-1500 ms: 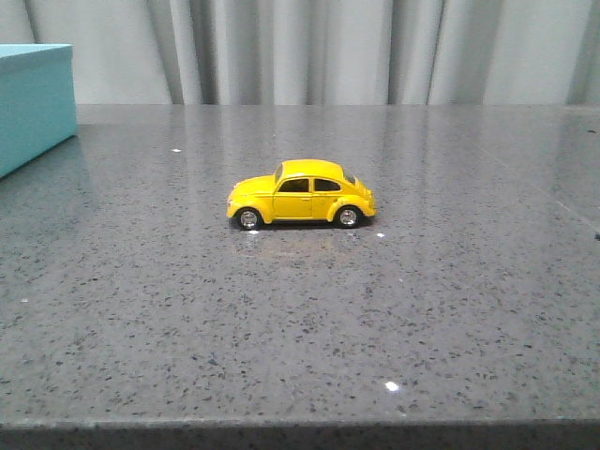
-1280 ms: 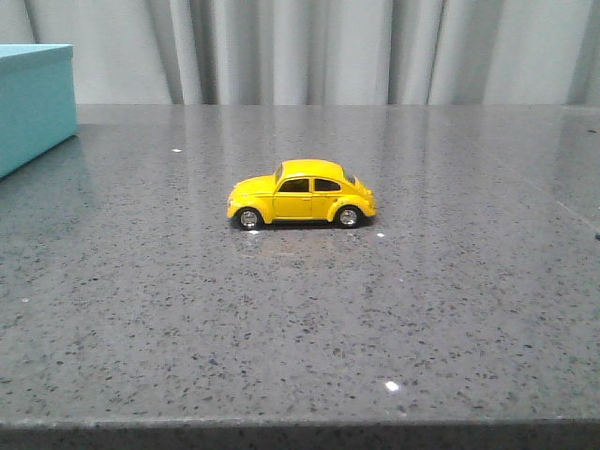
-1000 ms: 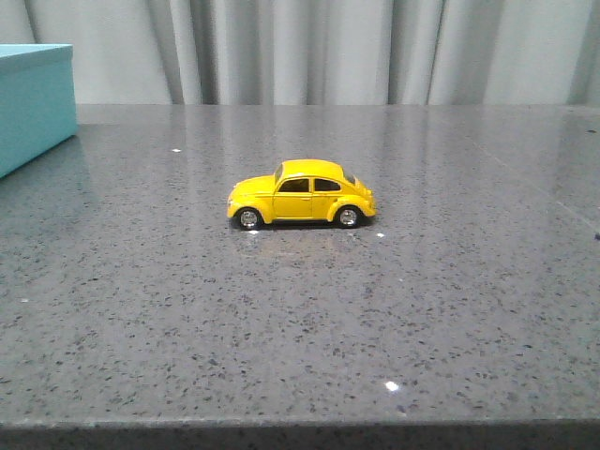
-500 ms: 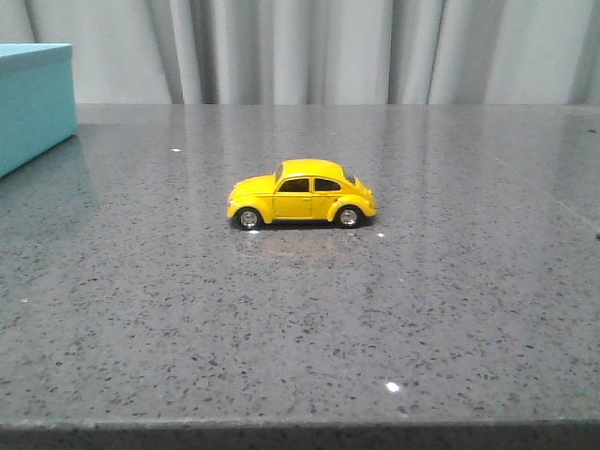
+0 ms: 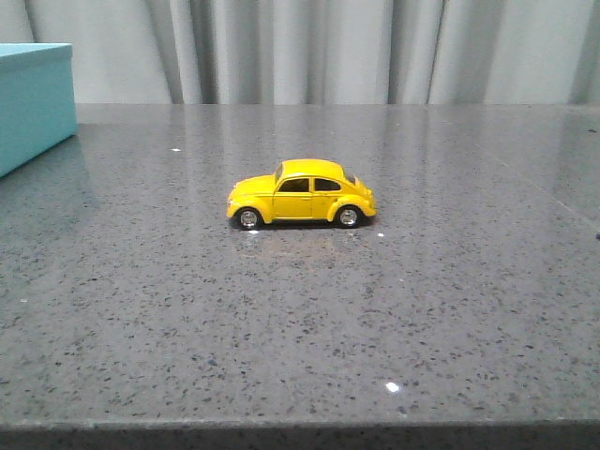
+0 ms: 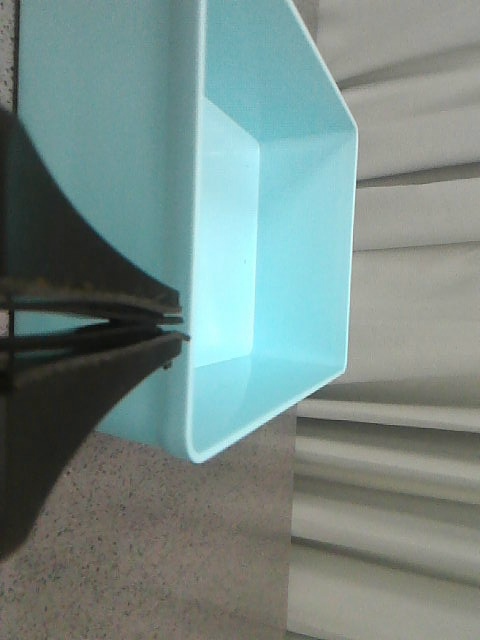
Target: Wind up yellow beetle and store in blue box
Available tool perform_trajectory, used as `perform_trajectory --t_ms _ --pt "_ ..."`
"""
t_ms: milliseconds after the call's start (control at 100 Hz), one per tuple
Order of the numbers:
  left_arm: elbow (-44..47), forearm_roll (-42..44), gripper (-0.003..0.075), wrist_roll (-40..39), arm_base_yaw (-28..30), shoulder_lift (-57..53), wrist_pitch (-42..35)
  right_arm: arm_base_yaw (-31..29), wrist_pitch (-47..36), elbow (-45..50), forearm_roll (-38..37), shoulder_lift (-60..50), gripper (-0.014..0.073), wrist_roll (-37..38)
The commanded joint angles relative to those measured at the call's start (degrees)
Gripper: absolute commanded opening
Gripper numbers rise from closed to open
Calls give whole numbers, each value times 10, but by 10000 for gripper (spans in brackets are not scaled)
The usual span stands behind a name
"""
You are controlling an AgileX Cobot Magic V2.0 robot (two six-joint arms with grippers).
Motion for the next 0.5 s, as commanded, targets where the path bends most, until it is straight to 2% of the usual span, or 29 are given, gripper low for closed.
perform_trajectory --t_ms 0,140,330,400,490 --pt "-45 0 -19 0 -5 39 -36 -3 -7 -51 2 41 -58 -2" --pt "-85 0 -18 0 -5 93 -36 -3 52 -114 2 106 -58 -3" --pt "-135 0 -9 0 -5 150 -38 -3 60 -192 -4 187 -52 -4" --pt "-149 0 46 0 -5 166 -36 -3 59 -214 -7 213 -15 -7" --pt "-161 0 187 0 -5 184 -37 -3 59 -236 -7 240 80 -7"
